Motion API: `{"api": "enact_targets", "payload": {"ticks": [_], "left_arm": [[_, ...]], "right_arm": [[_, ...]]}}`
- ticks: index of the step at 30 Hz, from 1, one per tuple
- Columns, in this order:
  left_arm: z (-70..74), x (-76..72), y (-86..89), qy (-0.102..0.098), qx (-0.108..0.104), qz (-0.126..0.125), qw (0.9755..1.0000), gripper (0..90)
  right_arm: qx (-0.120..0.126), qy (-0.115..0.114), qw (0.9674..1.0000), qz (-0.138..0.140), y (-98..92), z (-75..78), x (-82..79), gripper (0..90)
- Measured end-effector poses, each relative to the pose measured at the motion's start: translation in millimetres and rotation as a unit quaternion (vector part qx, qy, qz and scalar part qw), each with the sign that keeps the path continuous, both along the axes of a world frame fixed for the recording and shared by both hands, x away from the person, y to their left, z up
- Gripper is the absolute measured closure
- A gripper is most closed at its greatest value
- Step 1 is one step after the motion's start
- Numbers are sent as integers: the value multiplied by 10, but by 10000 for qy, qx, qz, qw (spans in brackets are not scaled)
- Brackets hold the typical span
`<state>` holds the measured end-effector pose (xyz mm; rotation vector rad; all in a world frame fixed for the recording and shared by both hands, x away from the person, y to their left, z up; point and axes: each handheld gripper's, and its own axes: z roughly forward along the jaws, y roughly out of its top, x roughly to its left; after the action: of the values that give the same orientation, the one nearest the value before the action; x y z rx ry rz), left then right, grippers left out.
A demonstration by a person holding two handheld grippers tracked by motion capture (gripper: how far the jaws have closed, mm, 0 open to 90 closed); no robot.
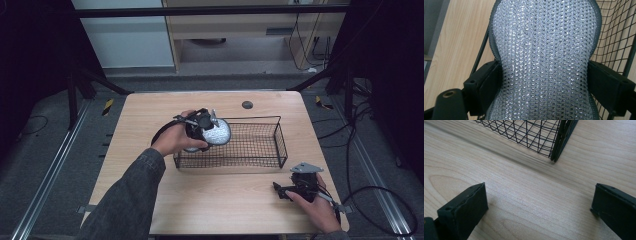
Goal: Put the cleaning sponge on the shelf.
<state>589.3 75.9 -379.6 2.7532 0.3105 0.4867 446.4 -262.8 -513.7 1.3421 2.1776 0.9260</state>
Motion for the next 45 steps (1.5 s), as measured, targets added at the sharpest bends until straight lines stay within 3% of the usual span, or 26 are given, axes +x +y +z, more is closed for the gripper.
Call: {"api": "enact_targets", "payload": {"ticks": [19, 23, 26, 28, 31, 45], "left_arm": [[-91, -11, 11, 139, -28, -31, 9999, 121], [-115, 1, 13, 279, -165, 38, 9995, 75], [-113, 11, 31, 235, -278, 150, 9992, 52], [-127, 10, 47, 473, -389, 210, 9979, 31], [-139, -11, 45, 440, -281, 183, 9985, 32], [-79, -116, 21, 314, -512, 81, 9982, 59]], "right_arm": [[7, 7, 10000, -13, 2, 0, -3, 4], [6, 8, 10000, -14, 2, 0, -3, 4], [6, 7, 10000, -14, 2, 0, -3, 4], [6, 7, 10000, -13, 2, 0, -3, 4], [6, 7, 10000, -14, 2, 0, -3, 4], [6, 6, 10000, -14, 2, 0, -3, 4]]}}
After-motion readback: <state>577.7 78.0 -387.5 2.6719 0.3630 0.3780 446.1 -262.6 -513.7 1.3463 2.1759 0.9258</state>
